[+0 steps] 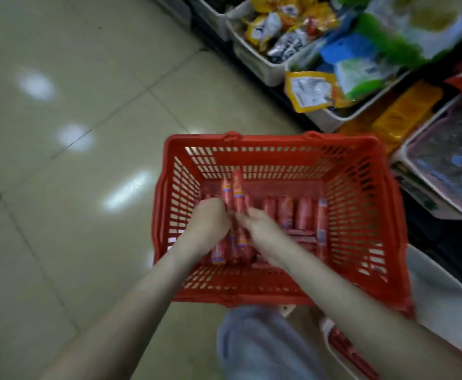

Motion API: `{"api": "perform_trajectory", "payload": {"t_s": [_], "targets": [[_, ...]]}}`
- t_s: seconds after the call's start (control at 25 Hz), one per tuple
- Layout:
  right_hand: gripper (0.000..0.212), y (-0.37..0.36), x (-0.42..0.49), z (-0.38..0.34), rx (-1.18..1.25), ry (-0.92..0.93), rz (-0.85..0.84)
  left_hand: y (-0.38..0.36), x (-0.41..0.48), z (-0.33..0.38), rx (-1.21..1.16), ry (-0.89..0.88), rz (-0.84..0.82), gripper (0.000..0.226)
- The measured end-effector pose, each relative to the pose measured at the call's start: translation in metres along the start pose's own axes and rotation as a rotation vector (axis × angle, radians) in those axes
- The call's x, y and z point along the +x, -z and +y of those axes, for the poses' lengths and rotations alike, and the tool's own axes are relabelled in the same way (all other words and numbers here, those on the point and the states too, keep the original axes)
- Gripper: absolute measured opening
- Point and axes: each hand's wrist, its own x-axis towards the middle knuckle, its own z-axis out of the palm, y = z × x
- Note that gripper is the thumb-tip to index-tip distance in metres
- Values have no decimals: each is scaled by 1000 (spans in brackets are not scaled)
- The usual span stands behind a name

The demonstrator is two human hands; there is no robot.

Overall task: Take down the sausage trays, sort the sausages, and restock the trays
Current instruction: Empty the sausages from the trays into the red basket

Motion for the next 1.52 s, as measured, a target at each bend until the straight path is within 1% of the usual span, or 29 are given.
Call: {"api": "perform_trajectory", "payload": {"t_s": [0.08, 0.12, 0.2, 0.24, 0.32, 0.4, 0.48, 0.52, 0.6, 0.72, 0.8, 0.84, 0.88, 0.92, 0.96, 1.0, 1.04, 1.08, 1.12, 1.2, 1.24, 1.28, 1.32, 1.4, 1.48, 1.52], "targets": [[33, -30, 40, 20, -244, -24, -77, -1, 20, -25, 221, 77, -7, 29], [37, -41, 55, 30, -420, -22, -131, -5, 28, -34, 275, 116, -43, 34], [38, -53, 76, 44, -748, -10, -210, -15, 38, -43, 333, 187, -129, 44], [37, -55, 82, 48, -814, -14, -230, -19, 41, -47, 339, 202, -166, 46], [38, -51, 83, 47, -821, -25, -229, -22, 43, -51, 337, 202, -207, 43], [45, -36, 75, 39, -845, -10, -185, -22, 42, -49, 334, 160, -191, 48], [52, -10, 56, 25, -888, 19, -71, -23, 36, -33, 349, 76, -144, 58], [51, 5, 40, 16, -868, 67, -5, -26, 32, -20, 369, 9, -105, 59], [45, 41, 1, 0, -784, 210, 138, -32, 14, 20, 356, -179, 10, 48], [37, 106, -71, -8, -700, 449, 462, -53, -26, 91, 225, -531, 221, 35], [32, 149, -116, 6, -623, 531, 660, -78, -56, 134, 121, -748, 342, 30], [29, 169, -135, 19, -557, 527, 745, -95, -73, 151, 64, -839, 342, 26], [27, 190, -155, 37, -484, 490, 828, -118, -91, 166, 20, -922, 300, 24], [27, 209, -170, 60, -419, 422, 901, -143, -106, 175, 24, -981, 235, 24], [27, 227, -182, 87, -391, 317, 959, -172, -117, 178, 68, -1033, 157, 26], [26, 243, -190, 119, -394, 204, 991, -199, -124, 178, 165, -1064, 68, 29], [24, 254, -196, 149, -404, 95, 990, -228, -124, 173, 277, -1066, -12, 38], [22, 261, -198, 183, -397, 6, 969, -259, -120, 165, 365, -1016, -114, 48], [21, 263, -197, 209, -381, -52, 924, -286, -110, 156, 437, -956, -182, 54], [21, 256, -188, 252, -378, -115, 807, -325, -92, 137, 537, -821, -256, 54], [24, 252, -181, 271, -375, -154, 747, -340, -86, 130, 589, -748, -290, 54], [31, 248, -175, 284, -367, -220, 694, -355, -80, 124, 641, -674, -376, 51], [37, 246, -169, 293, -365, -263, 667, -366, -77, 121, 681, -619, -426, 47], [41, 247, -159, 303, -377, -282, 669, -380, -73, 118, 637, -498, -487, 33], [33, 252, -150, 304, -294, -252, 683, -391, -69, 120, 557, -457, -467, 27], [30, 255, -149, 302, -248, -248, 651, -393, -68, 122, 514, -458, -465, 28]]}}
